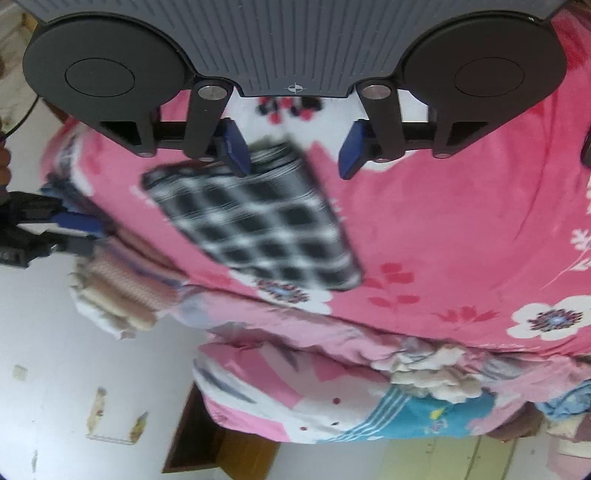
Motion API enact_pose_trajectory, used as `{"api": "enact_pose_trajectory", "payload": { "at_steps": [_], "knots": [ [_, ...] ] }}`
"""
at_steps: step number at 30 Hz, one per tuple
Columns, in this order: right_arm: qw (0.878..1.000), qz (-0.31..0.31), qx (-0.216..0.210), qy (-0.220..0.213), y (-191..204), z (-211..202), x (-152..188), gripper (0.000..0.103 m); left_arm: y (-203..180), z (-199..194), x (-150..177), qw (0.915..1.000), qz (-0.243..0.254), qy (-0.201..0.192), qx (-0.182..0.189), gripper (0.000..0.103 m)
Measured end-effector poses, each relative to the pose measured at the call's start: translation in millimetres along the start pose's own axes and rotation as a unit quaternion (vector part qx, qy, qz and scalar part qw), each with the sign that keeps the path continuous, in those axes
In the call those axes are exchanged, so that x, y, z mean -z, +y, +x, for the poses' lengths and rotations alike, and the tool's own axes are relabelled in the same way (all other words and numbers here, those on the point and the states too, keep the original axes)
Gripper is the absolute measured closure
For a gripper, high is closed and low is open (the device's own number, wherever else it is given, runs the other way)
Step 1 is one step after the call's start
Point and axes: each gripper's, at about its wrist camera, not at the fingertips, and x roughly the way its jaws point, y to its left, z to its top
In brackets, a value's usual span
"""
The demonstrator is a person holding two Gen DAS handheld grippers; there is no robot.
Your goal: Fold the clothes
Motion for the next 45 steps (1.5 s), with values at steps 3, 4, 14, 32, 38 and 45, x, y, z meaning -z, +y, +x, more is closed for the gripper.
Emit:
{"api": "enact_pose_trajectory", "payload": {
  "at_steps": [3,4,14,32,38,45],
  "knots": [
    [0.999,-0.036,-0.007,0.019,-1,41,18,0.076,-7,11,5,0.9988,0.045,0.000,-0.019,0.068],
    [0.999,-0.041,-0.010,0.026,-1,50,23,0.079,-12,16,7,0.9971,0.072,0.002,-0.025,0.073],
    [0.998,-0.039,-0.035,0.032,2,71,54,0.082,-31,43,28,0.9738,0.225,0.001,-0.031,0.080],
    [0.894,-0.433,0.106,0.034,101,111,91,0.082,-1,44,30,0.9757,0.212,-0.021,0.054,0.085],
    [0.781,-0.605,0.143,0.058,121,132,133,0.082,19,48,25,0.9849,0.145,-0.025,0.091,0.084],
    [0.697,-0.693,0.179,0.047,121,147,162,0.083,39,56,20,0.9897,0.049,-0.024,0.132,0.074]
  ]
}}
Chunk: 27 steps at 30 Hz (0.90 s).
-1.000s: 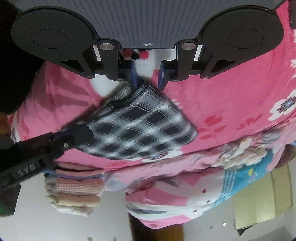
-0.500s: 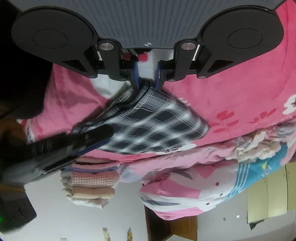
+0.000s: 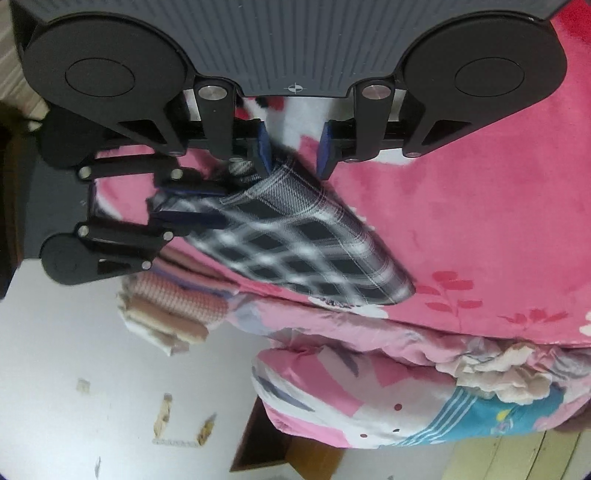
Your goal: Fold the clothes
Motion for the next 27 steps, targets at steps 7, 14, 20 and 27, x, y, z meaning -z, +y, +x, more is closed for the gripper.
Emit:
{"api": "enact_pose_trajectory", "payload": {
  "at_steps": [7,14,20,27],
  "knots": [
    [1.000,-0.017,0.010,-0.023,6,7,-7,0.083,-6,0,0,0.9999,0.009,-0.012,-0.005,0.066],
    [0.999,0.004,-0.002,-0.054,1,11,-16,0.102,-10,6,1,0.9991,0.019,-0.015,-0.035,0.066],
    [0.998,0.011,-0.010,-0.063,0,8,-19,0.102,-22,11,3,0.9961,0.061,-0.022,-0.060,0.067],
    [0.998,0.012,-0.010,-0.060,1,3,-17,0.102,-24,6,5,0.9949,0.061,-0.034,-0.073,0.072]
  ]
}}
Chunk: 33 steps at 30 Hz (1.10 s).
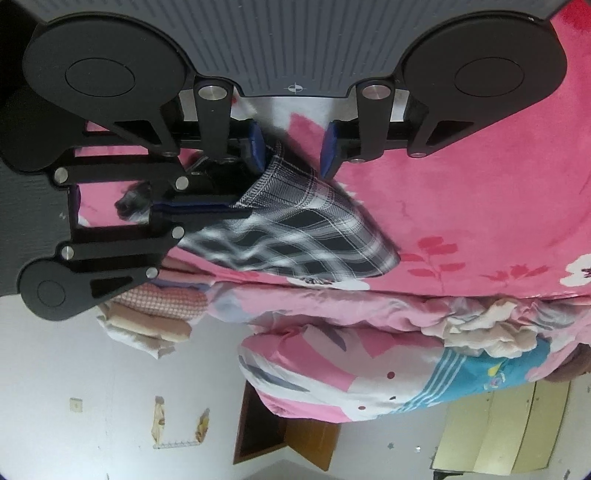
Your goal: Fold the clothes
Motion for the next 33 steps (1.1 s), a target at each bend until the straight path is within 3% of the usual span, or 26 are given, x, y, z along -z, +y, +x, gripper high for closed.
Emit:
{"api": "enact_pose_trajectory", "payload": {
  "at_steps": [5,9,17,25,33],
  "knots": [
    [1.000,0.002,0.004,-0.002,1,-1,-2,0.102,-3,-6,1,0.9999,0.003,-0.008,-0.007,0.079],
    [1.000,0.006,0.003,-0.004,1,-1,-4,0.102,-10,-2,6,0.9995,0.029,0.012,-0.009,0.081],
    [1.000,0.024,-0.014,-0.008,-3,0,-3,0.102,-26,-1,12,0.9962,0.085,0.002,-0.017,0.099],
    [0.998,0.032,-0.048,-0.020,-12,-14,1,0.102,-23,-13,9,0.9972,0.073,-0.010,0.013,0.101],
    [0.998,0.024,-0.044,-0.030,-8,-21,0,0.102,-22,-20,16,0.9955,0.092,0.001,0.024,0.103]
  ]
}}
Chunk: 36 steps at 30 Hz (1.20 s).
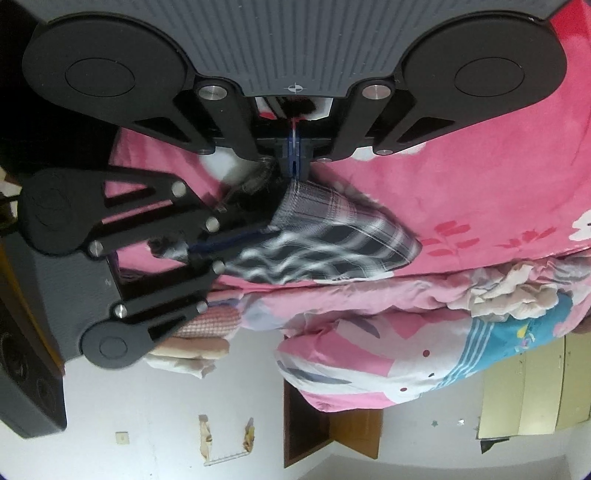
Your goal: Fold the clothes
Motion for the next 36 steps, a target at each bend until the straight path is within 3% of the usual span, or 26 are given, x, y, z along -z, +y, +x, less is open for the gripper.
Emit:
{"api": "enact_pose_trajectory", "payload": {
  "at_steps": [5,9,15,18,20,22,27,34,36],
  "knots": [
    [1.000,-0.013,-0.024,0.016,9,6,8,0.102,-4,0,5,0.9998,0.008,0.012,0.014,0.103],
    [0.999,-0.020,-0.011,0.022,15,5,8,0.102,0,-3,5,0.9997,-0.002,0.016,0.019,0.103],
    [0.999,-0.013,0.003,0.040,22,-13,17,0.099,7,-16,-2,0.9996,-0.019,-0.011,0.019,0.101],
    [0.998,0.007,0.033,0.060,14,-30,28,0.099,7,-10,-5,0.9996,-0.023,-0.011,0.010,0.096],
    [0.994,0.024,0.063,0.083,2,-38,41,0.097,5,-2,-6,0.9996,-0.026,-0.008,0.002,0.077],
    [0.989,0.039,0.095,0.109,-12,-43,56,0.097,3,3,-8,0.9995,-0.031,-0.011,-0.004,0.070],
    [0.974,0.040,0.156,0.159,-37,-38,90,0.096,-5,13,-11,0.9995,-0.016,-0.021,-0.015,0.070],
    [0.970,0.035,0.154,0.186,-49,-31,114,0.096,-7,20,-9,0.9996,-0.009,-0.015,-0.021,0.070],
    [0.971,0.041,0.146,0.184,-46,-37,114,0.091,-6,20,-8,0.9996,-0.011,-0.013,-0.020,0.070]
  ]
}}
